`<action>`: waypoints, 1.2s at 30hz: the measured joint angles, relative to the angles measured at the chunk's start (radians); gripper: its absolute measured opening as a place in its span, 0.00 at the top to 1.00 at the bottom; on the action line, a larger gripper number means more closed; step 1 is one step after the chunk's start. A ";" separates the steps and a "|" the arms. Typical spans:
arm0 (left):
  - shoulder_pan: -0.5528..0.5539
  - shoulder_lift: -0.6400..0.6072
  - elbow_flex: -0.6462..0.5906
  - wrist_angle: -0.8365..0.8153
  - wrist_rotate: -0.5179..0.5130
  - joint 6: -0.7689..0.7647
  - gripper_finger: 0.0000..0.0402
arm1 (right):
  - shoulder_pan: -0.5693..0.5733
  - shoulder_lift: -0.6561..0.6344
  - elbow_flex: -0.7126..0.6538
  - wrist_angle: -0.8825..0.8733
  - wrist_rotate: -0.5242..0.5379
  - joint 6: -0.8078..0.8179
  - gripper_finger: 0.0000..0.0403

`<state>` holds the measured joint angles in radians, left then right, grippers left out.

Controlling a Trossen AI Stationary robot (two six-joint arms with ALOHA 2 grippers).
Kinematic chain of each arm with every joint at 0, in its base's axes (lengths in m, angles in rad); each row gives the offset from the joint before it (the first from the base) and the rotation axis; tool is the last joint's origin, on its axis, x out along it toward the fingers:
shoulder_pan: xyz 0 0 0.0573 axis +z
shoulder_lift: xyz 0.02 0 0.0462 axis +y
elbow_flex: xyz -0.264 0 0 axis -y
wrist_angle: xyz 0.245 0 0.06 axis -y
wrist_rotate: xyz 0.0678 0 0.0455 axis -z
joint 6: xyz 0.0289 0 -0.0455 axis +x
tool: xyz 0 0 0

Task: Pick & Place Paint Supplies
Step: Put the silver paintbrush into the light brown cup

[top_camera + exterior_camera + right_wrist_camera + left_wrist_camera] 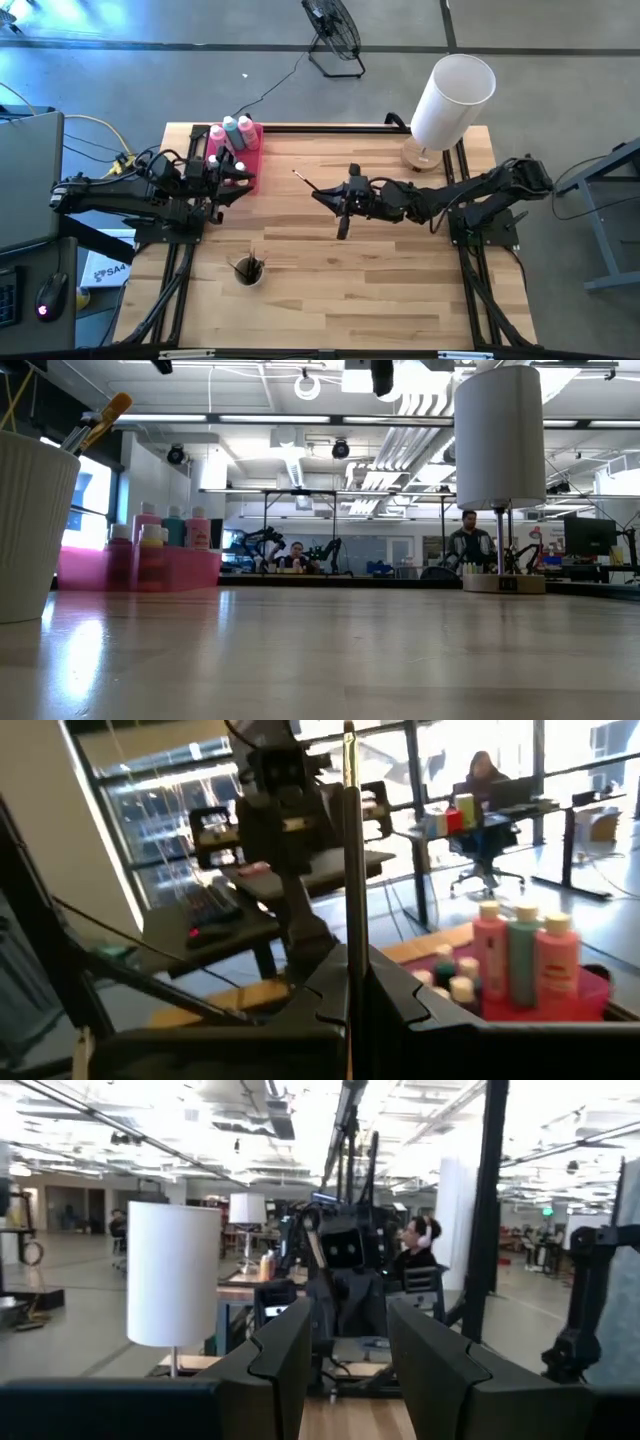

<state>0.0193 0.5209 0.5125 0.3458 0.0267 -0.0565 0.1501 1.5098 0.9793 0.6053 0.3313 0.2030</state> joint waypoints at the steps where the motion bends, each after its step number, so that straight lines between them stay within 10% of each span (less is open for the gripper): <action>1: 0.000 -0.001 0.000 -0.001 0.009 0.000 0.67 | -0.002 0.006 0.008 0.013 -0.006 0.003 0.99; 16: 0.000 0.008 0.000 0.023 0.043 0.000 0.67 | -0.002 0.055 0.103 -0.026 -0.016 -0.049 0.99; 36: 0.000 0.392 0.003 0.527 0.057 -0.038 0.67 | -0.003 0.054 0.103 -0.054 -0.020 -0.051 0.99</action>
<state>0.0189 0.9125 0.5156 0.8732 0.0838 -0.0942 0.1475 1.5642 1.0821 0.5515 0.3111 0.1524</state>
